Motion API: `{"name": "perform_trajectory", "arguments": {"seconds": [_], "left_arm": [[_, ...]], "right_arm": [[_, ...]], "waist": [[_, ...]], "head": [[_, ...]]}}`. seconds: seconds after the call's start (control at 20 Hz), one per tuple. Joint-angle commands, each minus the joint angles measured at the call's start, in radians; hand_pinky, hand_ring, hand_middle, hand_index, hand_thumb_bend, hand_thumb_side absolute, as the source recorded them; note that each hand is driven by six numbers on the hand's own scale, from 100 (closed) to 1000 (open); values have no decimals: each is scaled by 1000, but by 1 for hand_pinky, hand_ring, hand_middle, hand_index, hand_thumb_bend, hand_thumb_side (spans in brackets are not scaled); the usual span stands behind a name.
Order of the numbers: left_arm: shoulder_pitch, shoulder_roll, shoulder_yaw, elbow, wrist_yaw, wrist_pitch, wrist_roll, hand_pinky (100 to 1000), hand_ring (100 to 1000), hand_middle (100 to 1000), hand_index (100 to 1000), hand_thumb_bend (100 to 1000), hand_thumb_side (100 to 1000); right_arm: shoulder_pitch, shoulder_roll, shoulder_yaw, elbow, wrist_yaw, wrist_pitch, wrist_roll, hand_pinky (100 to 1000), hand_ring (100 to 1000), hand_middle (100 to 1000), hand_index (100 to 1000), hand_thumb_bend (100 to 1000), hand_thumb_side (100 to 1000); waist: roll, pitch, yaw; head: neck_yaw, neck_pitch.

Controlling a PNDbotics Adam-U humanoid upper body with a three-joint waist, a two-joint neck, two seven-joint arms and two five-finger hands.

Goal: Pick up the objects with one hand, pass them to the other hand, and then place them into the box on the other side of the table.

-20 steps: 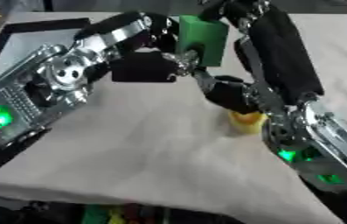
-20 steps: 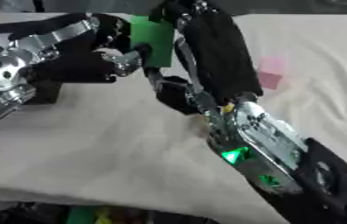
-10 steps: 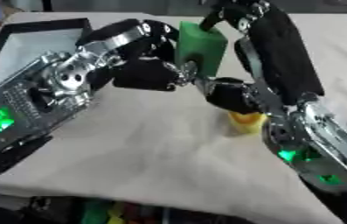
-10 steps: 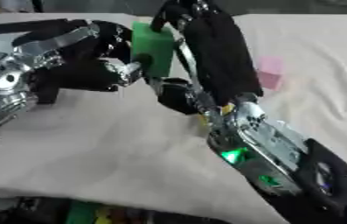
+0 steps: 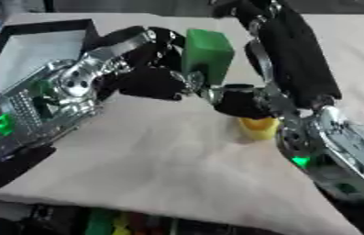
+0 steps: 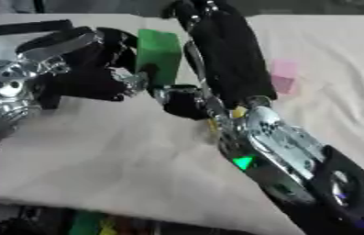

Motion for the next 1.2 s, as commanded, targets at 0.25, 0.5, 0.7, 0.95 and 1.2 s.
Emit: {"name": "perform_trajectory", "arguments": {"seconds": [0.25, 0.5, 0.7, 0.95, 1.2], "left_arm": [[11, 36, 27, -2, 63, 4, 55, 1000, 742, 526, 336, 100, 244], [46, 69, 73, -2, 101, -12, 110, 1000, 739, 522, 332, 100, 244], [77, 100, 113, -2, 130, -25, 159, 1000, 738, 521, 328, 100, 245], [111, 133, 155, -2, 167, -46, 217, 1000, 736, 518, 326, 100, 246], [160, 184, 207, -2, 182, -61, 275, 1000, 738, 520, 328, 100, 247]], "right_arm": [[-16, -13, -18, -21, 72, 5, 77, 838, 924, 883, 841, 785, 319], [-13, -14, -23, -21, 95, -7, 100, 843, 931, 892, 851, 793, 329], [-13, -15, -27, -21, 101, -12, 101, 843, 930, 892, 851, 791, 330], [-14, -17, -30, -21, 98, -16, 92, 844, 930, 892, 852, 789, 336], [-15, -27, -37, -21, 97, -10, 87, 846, 931, 894, 854, 766, 341]], "waist": [[14, -12, -1], [16, -14, 1], [16, -14, 1], [16, -14, 1], [16, -15, 1]], "head": [[5, -6], [6, -3], [5, -4], [11, -9], [34, -12]]}}
